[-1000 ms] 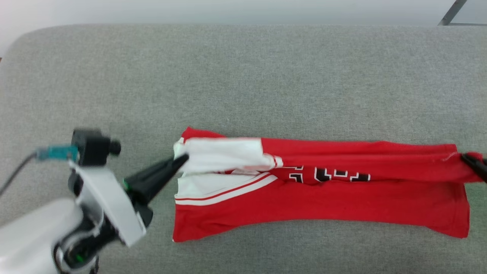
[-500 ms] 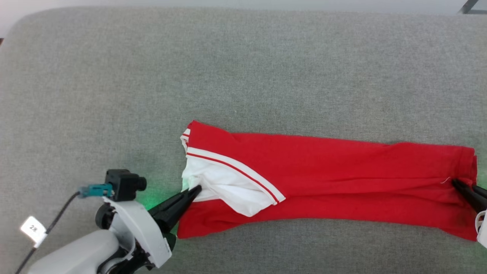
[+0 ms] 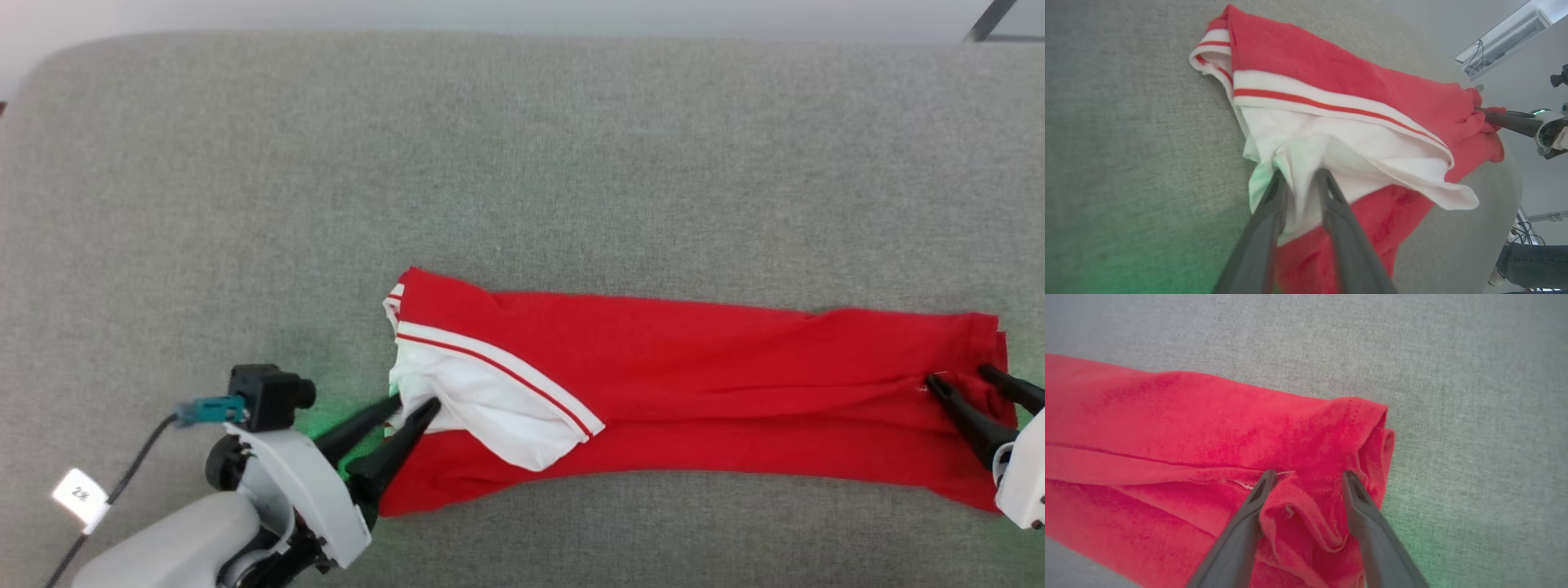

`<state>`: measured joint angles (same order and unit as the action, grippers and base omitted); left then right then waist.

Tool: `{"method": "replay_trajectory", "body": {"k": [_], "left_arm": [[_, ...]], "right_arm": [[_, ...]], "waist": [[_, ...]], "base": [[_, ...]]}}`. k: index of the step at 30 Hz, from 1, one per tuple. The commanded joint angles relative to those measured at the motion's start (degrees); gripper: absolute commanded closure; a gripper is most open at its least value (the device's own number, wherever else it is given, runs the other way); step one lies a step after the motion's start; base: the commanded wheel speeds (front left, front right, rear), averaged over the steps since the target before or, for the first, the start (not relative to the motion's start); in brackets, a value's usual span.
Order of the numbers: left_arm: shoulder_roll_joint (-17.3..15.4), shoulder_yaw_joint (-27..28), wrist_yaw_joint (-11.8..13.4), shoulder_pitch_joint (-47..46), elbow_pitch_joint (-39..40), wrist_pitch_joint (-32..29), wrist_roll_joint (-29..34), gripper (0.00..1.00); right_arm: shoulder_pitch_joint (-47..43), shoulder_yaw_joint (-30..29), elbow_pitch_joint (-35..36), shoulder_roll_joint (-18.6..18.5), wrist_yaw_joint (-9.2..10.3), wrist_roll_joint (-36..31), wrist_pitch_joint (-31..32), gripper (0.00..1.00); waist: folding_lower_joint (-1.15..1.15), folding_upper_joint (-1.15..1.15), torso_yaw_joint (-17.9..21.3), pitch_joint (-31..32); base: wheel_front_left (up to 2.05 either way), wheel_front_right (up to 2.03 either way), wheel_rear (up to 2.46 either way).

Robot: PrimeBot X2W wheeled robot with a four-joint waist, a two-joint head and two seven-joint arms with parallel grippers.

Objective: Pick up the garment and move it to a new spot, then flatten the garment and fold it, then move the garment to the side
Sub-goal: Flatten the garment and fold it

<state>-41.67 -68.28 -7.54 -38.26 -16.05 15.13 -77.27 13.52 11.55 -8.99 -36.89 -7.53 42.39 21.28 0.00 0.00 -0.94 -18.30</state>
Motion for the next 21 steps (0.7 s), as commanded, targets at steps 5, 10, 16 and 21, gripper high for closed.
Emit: {"method": "replay_trajectory", "body": {"k": [5, 10, 16, 21], "left_arm": [[-0.9, 4.9, 0.1, 3.2, 2.6, -0.1, 1.6, 0.0], [0.5, 12.5, 2.1, 7.5, 4.6, 0.0, 5.5, 0.0], [5.4, 21.7, 4.2, 14.4, 4.8, 0.0, 12.8, 0.0], [10.9, 30.1, 3.9, 19.9, 3.8, 0.0, 18.5, 0.0]], "right_arm": [[-2.4, -1.9, 2.7, -1.1, 0.09, 1.8, 2.0, 0.0], [-5.8, -6.1, 4.5, -2.3, 0.09, 4.8, 6.6, 0.0], [-8.4, -10.9, 3.2, -2.8, 0.08, 7.8, 13.5, 0.0], [-7.2, -14.5, 0.6, -2.4, 0.08, 5.9, 16.4, 0.0]], "waist": [[0.0, 0.0, -0.4, 3.4], [0.0, 0.0, -2.2, 5.3], [0.0, 0.0, -5.4, 5.8], [0.0, 0.0, -8.3, 5.4]], "base": [[0.0, 0.0, 0.0], [0.0, 0.0, 0.0], [0.0, 0.0, 0.0], [0.0, 0.0, 0.0]]}}
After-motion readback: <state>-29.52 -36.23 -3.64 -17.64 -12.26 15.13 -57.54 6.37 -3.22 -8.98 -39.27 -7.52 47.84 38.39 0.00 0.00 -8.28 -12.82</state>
